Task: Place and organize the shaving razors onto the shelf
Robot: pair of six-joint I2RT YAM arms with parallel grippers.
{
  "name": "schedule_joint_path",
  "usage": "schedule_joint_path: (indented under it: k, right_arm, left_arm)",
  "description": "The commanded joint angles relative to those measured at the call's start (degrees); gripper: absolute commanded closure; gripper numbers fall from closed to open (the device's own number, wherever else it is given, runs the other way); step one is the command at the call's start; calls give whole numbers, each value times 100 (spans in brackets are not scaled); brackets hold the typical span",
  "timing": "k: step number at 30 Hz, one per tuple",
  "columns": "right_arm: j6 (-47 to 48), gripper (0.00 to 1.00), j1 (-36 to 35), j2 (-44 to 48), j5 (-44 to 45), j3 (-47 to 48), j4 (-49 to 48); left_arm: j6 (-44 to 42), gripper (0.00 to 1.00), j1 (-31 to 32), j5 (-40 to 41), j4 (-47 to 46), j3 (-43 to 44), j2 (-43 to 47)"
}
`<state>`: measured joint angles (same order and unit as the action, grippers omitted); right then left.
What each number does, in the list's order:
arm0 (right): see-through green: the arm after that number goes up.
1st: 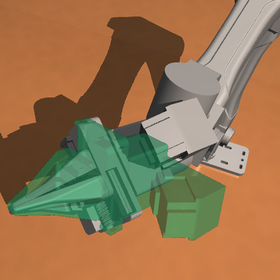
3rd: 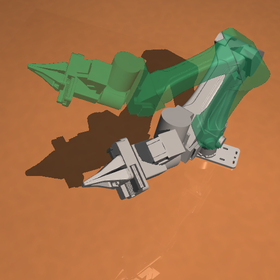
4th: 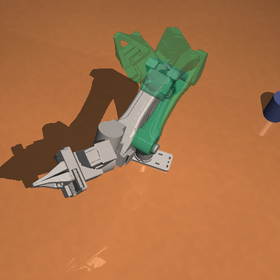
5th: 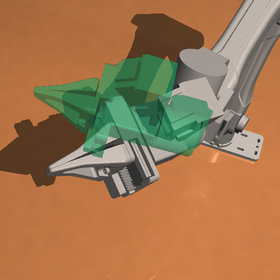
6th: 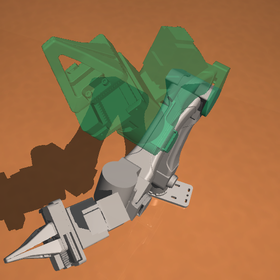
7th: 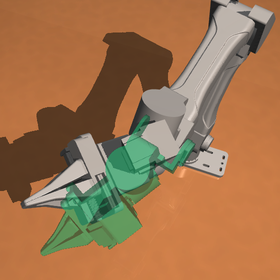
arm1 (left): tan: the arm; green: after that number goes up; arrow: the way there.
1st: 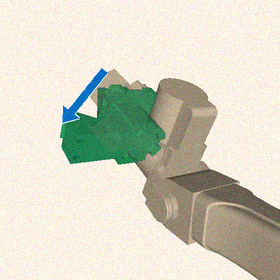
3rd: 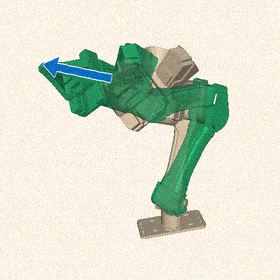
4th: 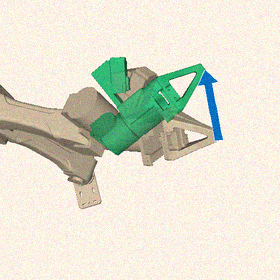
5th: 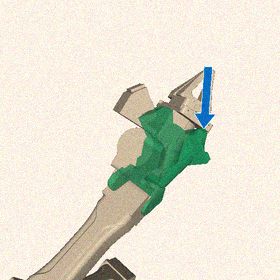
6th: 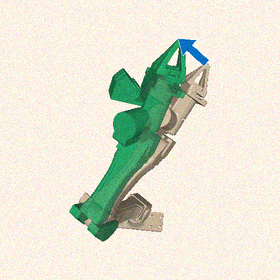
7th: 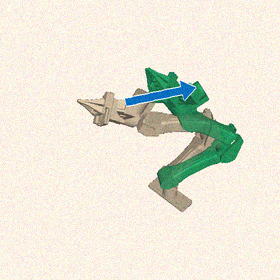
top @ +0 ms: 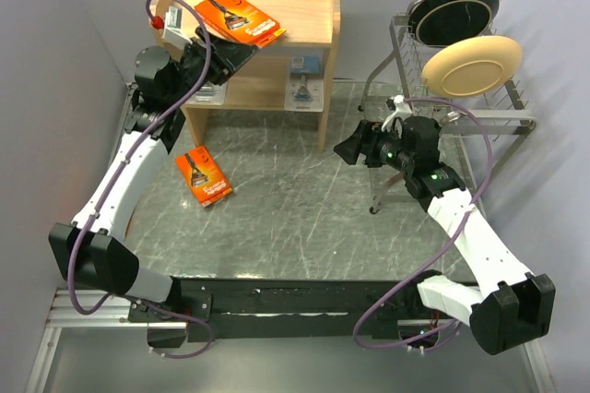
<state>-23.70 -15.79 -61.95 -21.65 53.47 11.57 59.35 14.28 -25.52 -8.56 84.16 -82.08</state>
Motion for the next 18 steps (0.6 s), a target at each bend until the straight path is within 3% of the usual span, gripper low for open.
schedule_joint_path:
  k: [1,13,18]
  right_arm:
    - [-38,10,120,87,91,-47,-94]
    - [-90,10,208,52,143,-83,-120]
    - [-117,10,243,78,170,-127,-129]
  left_arm:
    - [480,50,22,486,-15,469,-88]
    - [938,75,-22,1523,776,628,-159]
    - [815,77,-215,1646,838,698,34]
